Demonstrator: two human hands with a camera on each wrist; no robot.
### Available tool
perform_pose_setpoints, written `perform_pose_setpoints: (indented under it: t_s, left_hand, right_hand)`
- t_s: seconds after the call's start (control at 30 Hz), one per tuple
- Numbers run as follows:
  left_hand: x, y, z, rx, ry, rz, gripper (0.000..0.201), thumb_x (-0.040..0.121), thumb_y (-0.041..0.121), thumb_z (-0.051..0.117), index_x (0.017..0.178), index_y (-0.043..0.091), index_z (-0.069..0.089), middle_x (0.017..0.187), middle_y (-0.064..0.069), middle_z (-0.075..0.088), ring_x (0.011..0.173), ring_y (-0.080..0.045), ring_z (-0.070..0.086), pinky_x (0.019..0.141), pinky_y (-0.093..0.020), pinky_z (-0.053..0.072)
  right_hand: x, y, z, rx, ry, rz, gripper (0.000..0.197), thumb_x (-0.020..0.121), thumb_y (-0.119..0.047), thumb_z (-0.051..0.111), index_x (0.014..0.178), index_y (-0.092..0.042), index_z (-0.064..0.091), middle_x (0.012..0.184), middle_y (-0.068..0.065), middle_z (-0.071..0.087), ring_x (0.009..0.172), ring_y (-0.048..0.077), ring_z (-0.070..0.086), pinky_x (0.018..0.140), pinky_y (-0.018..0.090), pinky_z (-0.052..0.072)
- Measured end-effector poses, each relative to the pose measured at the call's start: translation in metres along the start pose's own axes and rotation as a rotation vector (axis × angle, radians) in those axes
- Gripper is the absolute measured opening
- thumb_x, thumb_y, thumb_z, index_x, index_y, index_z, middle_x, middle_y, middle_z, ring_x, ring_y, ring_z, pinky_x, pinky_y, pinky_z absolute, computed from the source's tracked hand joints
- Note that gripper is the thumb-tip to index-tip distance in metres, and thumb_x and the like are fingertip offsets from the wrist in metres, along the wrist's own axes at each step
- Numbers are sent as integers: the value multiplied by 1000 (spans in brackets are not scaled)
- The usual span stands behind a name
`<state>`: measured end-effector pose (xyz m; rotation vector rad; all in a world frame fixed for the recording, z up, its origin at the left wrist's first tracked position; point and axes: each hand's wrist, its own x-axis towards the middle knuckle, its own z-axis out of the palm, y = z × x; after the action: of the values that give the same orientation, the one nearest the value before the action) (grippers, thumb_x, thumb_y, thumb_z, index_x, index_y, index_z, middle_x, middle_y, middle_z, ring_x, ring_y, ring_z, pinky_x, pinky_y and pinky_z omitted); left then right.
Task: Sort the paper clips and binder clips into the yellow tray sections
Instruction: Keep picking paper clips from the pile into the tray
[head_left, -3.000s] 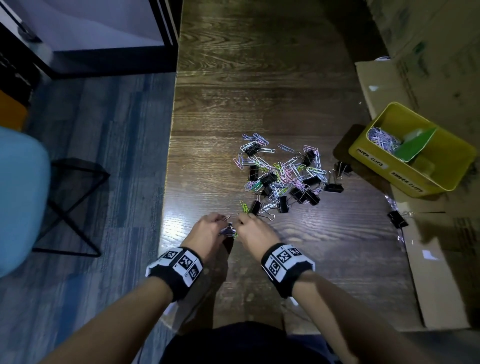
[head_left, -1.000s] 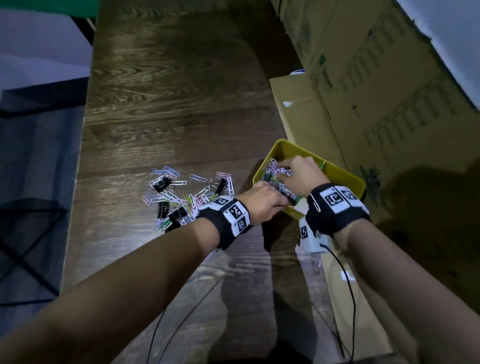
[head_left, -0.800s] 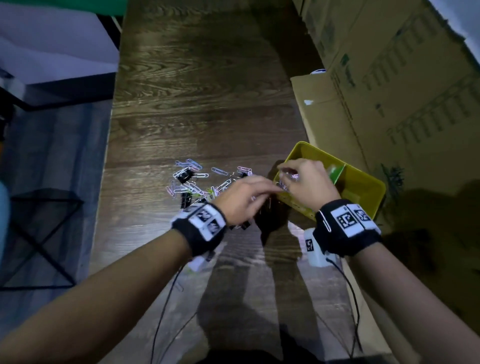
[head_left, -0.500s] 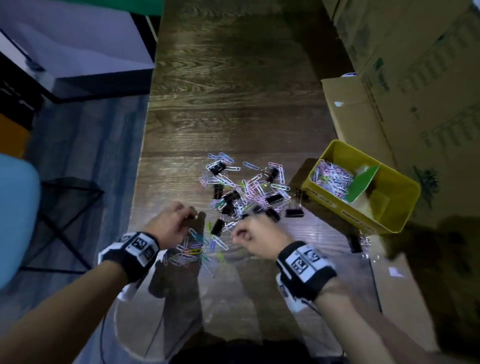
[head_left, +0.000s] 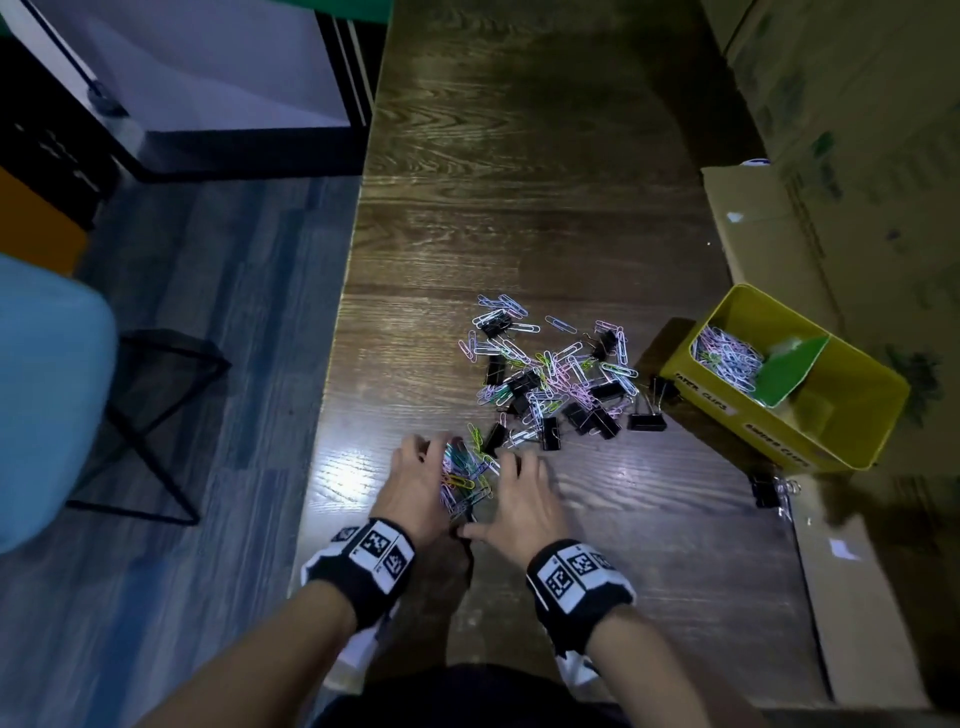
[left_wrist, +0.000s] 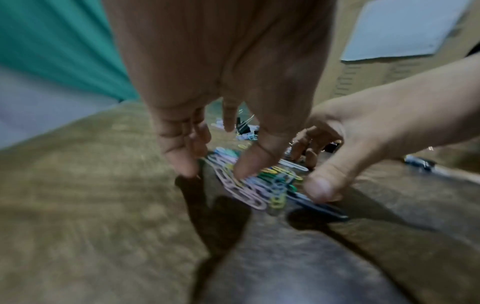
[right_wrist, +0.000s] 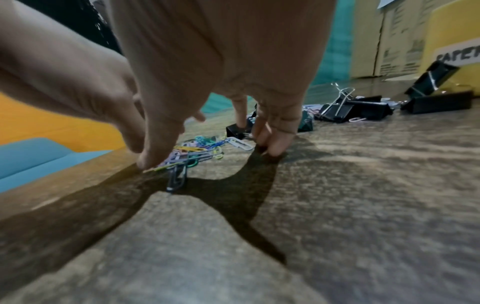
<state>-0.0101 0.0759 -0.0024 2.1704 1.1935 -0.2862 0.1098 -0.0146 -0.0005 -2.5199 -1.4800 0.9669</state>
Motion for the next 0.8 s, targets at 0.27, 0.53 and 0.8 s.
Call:
perform_pose_setpoints:
  t_s: [0.27,0.53,0.8]
  left_hand:
    - [16,-14,-4,267,-143,178,75,71,19,70,137,25,35,135,-6,31,114,-29,40,95,-38,44]
    - [4,-12,5,207,-28,346,19,76,3,62,94,4,67,94,-13,60,81,-33,60,75,-35,50]
    - [12,-10,-10,371,-154,353,20,89,13,48,98,7,65,98,-12,64,93,-29,57,77,-34,43]
  right_hand:
    - [0,-10,14,37,49,-35,91,82,-40,67,148,-9,13,146,11,27,138,24,23,112,30,23]
    - [-3,-2,18,-3,58,-177,41,92,-10,53,132,-9,44,131,10,52,125,25,45,101,32,37]
    - [9,7,14,-57,19,-249,28,90,-7,47,116,-9,59,115,15,63,108,32,60,88,37,46]
